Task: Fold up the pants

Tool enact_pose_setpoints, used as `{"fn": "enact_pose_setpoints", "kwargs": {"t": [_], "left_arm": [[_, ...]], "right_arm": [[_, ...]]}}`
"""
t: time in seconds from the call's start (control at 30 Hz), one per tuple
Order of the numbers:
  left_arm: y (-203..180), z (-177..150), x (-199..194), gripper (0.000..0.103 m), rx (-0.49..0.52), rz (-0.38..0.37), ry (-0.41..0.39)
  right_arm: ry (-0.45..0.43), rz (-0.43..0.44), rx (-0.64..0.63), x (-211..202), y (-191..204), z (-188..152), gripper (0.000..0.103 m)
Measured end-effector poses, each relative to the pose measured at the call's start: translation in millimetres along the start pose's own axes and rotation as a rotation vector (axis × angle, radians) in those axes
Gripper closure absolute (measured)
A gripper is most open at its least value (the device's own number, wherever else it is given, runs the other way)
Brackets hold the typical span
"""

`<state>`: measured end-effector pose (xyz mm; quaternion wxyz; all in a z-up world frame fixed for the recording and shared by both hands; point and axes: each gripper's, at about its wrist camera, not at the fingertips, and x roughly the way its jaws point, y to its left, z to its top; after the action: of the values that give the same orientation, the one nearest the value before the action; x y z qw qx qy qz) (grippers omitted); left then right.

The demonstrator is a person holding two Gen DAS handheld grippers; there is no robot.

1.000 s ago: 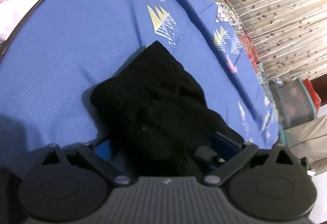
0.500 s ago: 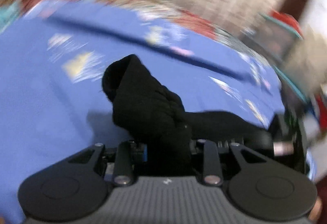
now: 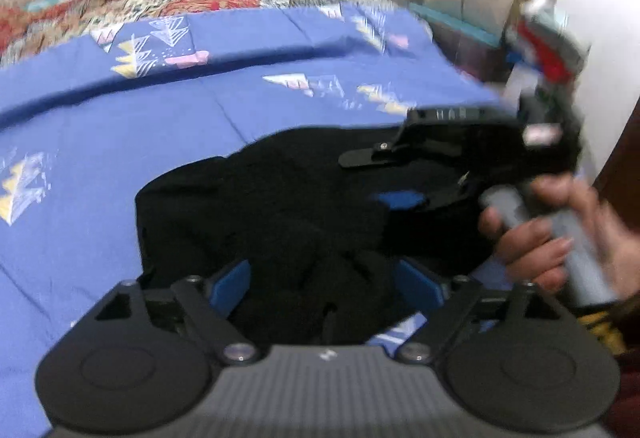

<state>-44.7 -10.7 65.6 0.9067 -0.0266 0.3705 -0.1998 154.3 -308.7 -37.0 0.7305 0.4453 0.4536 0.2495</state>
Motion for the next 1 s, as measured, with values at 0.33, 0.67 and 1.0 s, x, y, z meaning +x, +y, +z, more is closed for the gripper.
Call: {"fn": "enact_pose_setpoints", "kwargs": {"t": [0.33,0.67,1.0], "left_arm": [[100.2,-11.3,-57.4,0.024,-0.509,0.085,-0.135],[100.6,-10.9,-45.6,0.028,-0.532,0.057,-0.12],[49.7,0.5,26.6,0.055,-0.387,0.022,0.02]], "right_arm": [[0.159,-0.052,-0.332,50.3,57.6,-33.4,0.027],[-0.071,-0.165,-0.729,6.0,84.5,-43.3,0.082],[-0.196,-0.268,-0.589,-16.0,44.9,-6.0,0.058]]}}
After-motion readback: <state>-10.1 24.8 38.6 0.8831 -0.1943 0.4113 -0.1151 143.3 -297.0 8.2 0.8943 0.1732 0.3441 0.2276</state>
